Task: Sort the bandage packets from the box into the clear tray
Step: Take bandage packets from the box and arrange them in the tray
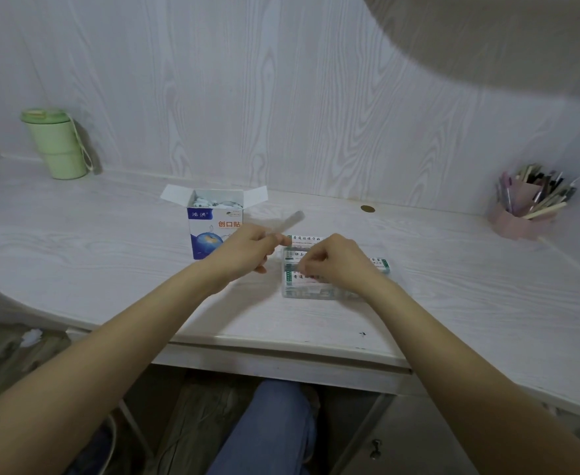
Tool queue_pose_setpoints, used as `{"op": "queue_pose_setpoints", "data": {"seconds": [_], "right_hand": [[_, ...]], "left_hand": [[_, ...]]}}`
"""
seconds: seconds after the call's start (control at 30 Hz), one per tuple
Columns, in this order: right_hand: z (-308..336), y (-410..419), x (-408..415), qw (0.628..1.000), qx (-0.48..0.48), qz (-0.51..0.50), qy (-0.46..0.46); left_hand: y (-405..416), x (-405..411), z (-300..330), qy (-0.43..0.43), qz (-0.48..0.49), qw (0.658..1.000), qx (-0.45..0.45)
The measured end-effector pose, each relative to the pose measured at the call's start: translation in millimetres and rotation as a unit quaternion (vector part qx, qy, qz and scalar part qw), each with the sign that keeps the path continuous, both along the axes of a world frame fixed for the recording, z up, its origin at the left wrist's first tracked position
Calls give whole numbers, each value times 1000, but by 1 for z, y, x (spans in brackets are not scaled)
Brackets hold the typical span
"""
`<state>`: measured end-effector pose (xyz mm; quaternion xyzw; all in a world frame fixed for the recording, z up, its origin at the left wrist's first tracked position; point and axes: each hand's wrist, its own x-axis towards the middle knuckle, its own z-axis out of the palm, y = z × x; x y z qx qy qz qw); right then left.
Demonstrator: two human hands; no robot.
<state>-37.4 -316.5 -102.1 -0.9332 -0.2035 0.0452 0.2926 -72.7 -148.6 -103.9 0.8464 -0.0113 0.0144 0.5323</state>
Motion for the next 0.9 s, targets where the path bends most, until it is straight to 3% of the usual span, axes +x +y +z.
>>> {"op": "queue_pose_setpoints", "data": {"seconds": [0.07,0.13,0.2,0.27,0.47,0.63,0.9], "right_hand": [[6,-3,-1,988,138,-60,15],[16,-7,-2,954,265,-98,104],[21,-12,-5,927,319,-78,182],[20,-18,-7,926,324,-60,184],[6,-26,-5,955,250,-120,109],[-4,-24,-3,989,106,-102,9],[-5,-21,-3,992,-91,-84,-29]], "left_hand": [[-1,0,-1,-37,-25,992,116],[-5,-1,-2,-75,-48,967,238],[-9,0,-5,-104,-63,939,321],[-14,0,-5,-120,-74,931,336],[-17,2,-11,-124,-35,969,211],[-16,5,-16,-113,-38,960,255],[-20,10,-18,-93,-47,942,319]]}}
